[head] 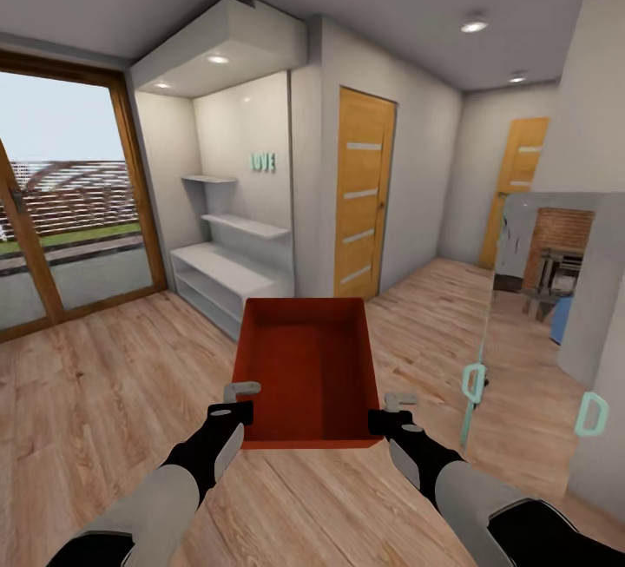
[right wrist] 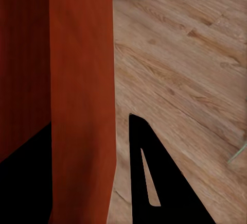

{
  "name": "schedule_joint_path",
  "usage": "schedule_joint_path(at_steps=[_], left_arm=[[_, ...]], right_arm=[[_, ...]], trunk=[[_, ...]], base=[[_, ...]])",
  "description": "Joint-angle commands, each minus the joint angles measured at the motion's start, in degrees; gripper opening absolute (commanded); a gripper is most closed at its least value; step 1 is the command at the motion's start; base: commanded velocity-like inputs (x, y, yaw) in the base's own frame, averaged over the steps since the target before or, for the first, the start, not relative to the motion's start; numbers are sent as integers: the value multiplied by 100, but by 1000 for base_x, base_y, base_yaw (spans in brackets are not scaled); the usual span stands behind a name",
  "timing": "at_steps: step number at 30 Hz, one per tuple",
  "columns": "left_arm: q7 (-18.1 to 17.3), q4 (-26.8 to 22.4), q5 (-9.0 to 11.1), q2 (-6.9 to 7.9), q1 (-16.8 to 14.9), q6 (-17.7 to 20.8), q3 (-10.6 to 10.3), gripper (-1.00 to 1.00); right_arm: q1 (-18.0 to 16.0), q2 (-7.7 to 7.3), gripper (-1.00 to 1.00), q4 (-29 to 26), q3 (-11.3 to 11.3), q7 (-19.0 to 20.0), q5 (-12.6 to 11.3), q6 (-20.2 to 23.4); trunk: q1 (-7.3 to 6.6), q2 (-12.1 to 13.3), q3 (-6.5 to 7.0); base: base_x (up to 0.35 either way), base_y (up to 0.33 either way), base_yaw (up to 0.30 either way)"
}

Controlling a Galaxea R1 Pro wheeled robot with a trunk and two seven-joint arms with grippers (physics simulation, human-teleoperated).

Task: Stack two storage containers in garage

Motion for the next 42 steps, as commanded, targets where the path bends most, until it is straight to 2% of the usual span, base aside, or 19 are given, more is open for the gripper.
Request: schedule_joint_path(at_steps=[1,8,32,42], left_arm=[[122,-13,-69,28,-1,50,143,-100],[123,-13,-69,30,-1,50,144,-100],[126,-13,-69,34,-1,50,144,-100],[122,-13,-69,35,-1,50,144,-100]], right_arm=[[-2,-64,-100,-5,-188,-35,-3,-29],[-2,-45,-100,1,-187,-35,-3,-29],[-2,-46,-100,2,-187,-35,-3,-25],[-2,-55,-100,-6,-187,-35,-3,-26]], trunk=[[5,-4,-2],[5,-4,-2],[5,-4,-2],[5,-4,-2]], base=[[324,0,0],[325,0,-88],[325,0,-229],[324,0,-11]])
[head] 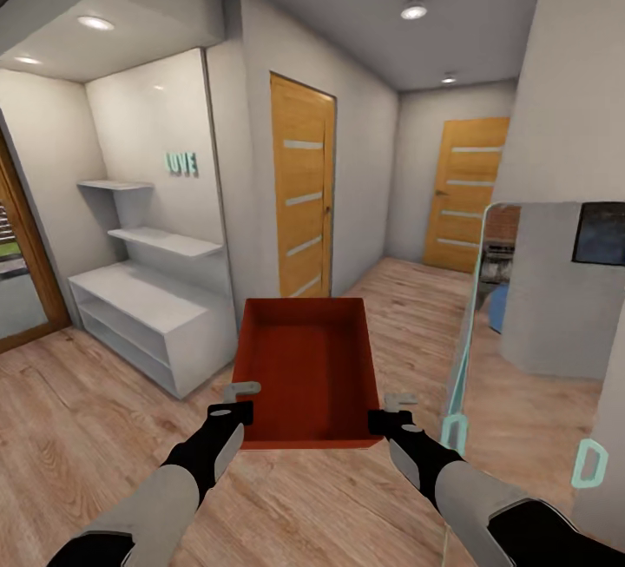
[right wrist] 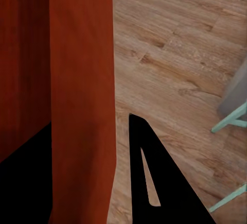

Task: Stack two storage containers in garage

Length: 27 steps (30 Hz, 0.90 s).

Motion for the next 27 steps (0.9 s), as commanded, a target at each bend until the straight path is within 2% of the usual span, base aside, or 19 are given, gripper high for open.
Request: schedule_joint_path(at_steps=[1,27], left_arm=[[120,-14,-72,36,-1,51,144,-100],[123,-14,-72,34,-1,51,144,-100]], right_arm=[[-2,-55,-100,-3,-187,-36,-4,-26],[-2,-63,-100,-7,-189,-36,-4,-28]], trunk=[[5,-4,-2],[5,-4,-2]], base=[[324,0,0],[324,0,0]])
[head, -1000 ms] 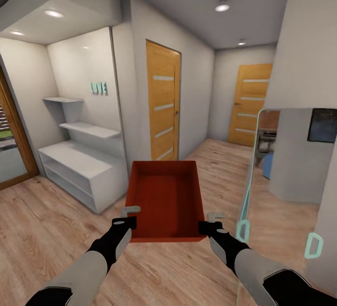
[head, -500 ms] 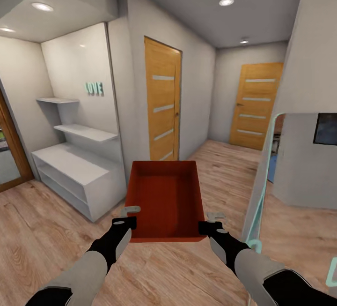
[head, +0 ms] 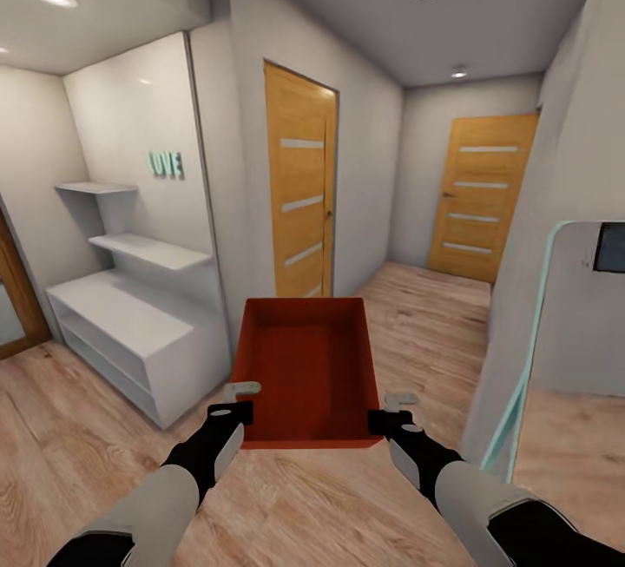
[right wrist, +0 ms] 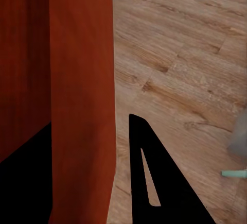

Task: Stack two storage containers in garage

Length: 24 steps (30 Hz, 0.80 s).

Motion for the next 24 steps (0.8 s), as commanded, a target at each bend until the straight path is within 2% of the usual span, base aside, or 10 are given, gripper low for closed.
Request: schedule_joint_path(at_steps=[1,24], left_arm=[[124,-14,-71,35,-1,50,145,-100],[122,-14,-71,30,-1,50,145,-100]], right_arm=[[-2,-63,-100,-6,-190,-36,-4,-28],[-2,-63,-100,-15,-192,-36,-4,-23]], trunk=[[5,-4,-2],[5,-4,-2]], base=[[325,0,0],[324,0,0]])
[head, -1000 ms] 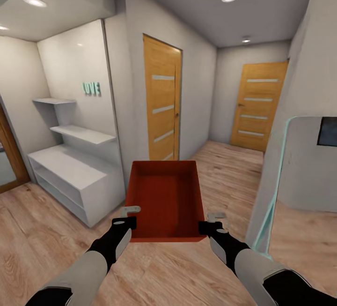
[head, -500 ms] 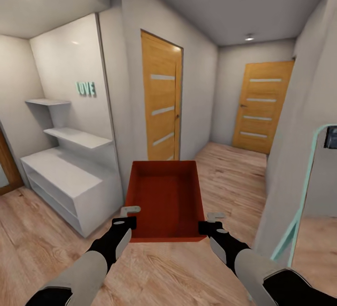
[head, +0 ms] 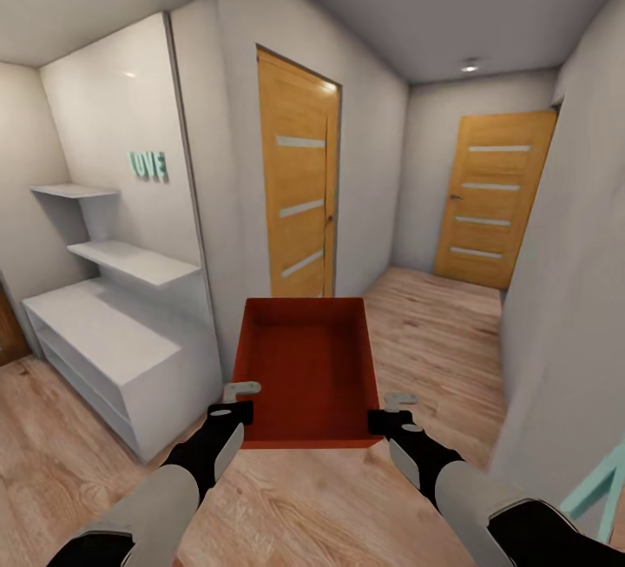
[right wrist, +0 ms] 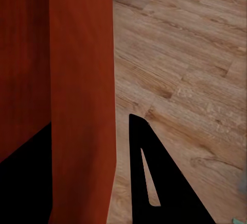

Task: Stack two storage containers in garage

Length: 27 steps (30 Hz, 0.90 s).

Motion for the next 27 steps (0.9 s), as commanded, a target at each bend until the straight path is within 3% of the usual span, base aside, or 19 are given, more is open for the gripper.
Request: schedule_joint_path(at_steps=[1,9,18,27], left_arm=[[121,-13,-67,32,-1,50,138,-100],[102,-13,-60,36,-1,51,138,-100],[86,-13,-59,37,-1,56,138,-100],[85,-13,-59,37,-1,50,138,-100]], right_arm=[[-2,-61,-100,-7,-197,-36,-1,-28],[-2,-50,-100,-7,-200,-39,-1,-23],[-2,-35,-100,-7,-200,-151,-1,-25],[-2,-43,-100,-7,-201,-157,-1,-28]], trunk=[[5,-4,-2],[5,-4,-2],[5,-4,-2],[5,-4,-2]], base=[[324,0,0],[324,4,-25],[324,70,-194],[325,85,-24]])
